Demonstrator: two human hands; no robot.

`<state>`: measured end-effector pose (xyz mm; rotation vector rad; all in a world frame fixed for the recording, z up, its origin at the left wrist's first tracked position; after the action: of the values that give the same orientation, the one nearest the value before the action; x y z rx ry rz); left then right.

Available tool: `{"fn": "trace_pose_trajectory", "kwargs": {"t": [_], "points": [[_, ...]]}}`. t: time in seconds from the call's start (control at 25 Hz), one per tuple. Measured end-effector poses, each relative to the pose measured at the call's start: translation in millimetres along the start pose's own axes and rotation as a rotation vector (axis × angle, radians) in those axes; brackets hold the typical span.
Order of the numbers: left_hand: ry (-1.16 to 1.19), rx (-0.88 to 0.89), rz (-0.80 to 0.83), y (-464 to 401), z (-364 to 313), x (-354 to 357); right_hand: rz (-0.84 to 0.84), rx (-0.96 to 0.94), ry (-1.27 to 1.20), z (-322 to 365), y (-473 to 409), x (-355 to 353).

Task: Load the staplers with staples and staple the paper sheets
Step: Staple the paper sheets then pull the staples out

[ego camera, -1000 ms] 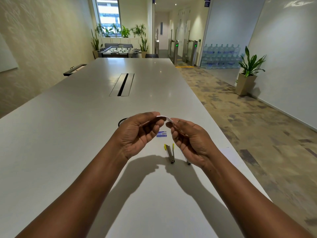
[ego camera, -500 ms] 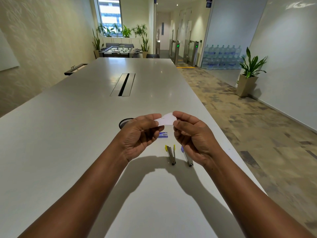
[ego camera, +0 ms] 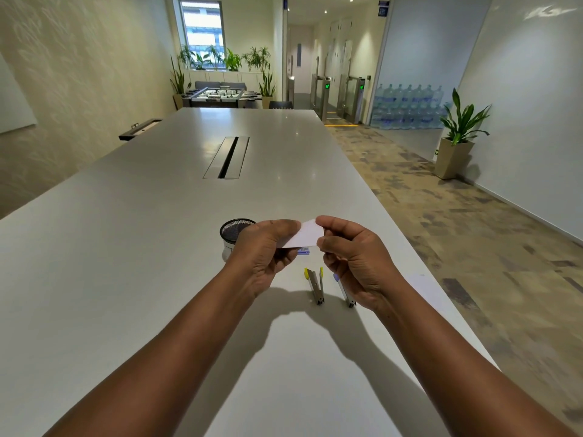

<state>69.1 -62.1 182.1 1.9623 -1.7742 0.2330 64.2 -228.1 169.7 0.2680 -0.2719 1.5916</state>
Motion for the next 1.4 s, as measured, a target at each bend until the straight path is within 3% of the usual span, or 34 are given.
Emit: {"fn": "trace_pose_trajectory", "kwargs": {"t": [0.12,0.44,0.68,0.96,1.12,1.4], "points": [[0.082,-0.038,-0.024,-1.6,3.6,2.5,-0.013,-0.011,0.006,1.3,0.1,-0.3],[-0.043,0.077,0.103,-2.2,-0.3,4.2,-0.03,-0.006,-0.04,7.5,-2.2,-1.8],[0.032,0.071,0.0,-8.1,-0.4,0.6,0.034,-0.09,0.093,8.2,-1.8,4.4],[-0.206,0.205,0.212,-9.0,4.2,-2.4,-0.089,-0.116,0.258,4.1,-7.4,-4.2],[-0.267,0.325,0.184,-16.0,8.1,-14.4,-0.096,-0.064,0.211,-6.2,-16.0,-10.8],[-0.348,0.339,0.107,-39.9,31.5,-58.3,-0.087,-0.03,0.367,-37.4,-31.2,-3.3]]}}
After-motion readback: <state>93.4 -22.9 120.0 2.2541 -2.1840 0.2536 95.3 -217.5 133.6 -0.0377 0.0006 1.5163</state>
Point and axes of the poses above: each hand's wrist, its own y-axis away from the middle knuckle, its own x-axis out of the palm, z = x × y, the point moved 4 cm from there along -y, towards the middle knuckle, and after that the axes turned 3 degrees about y, right-handed, at the moved point
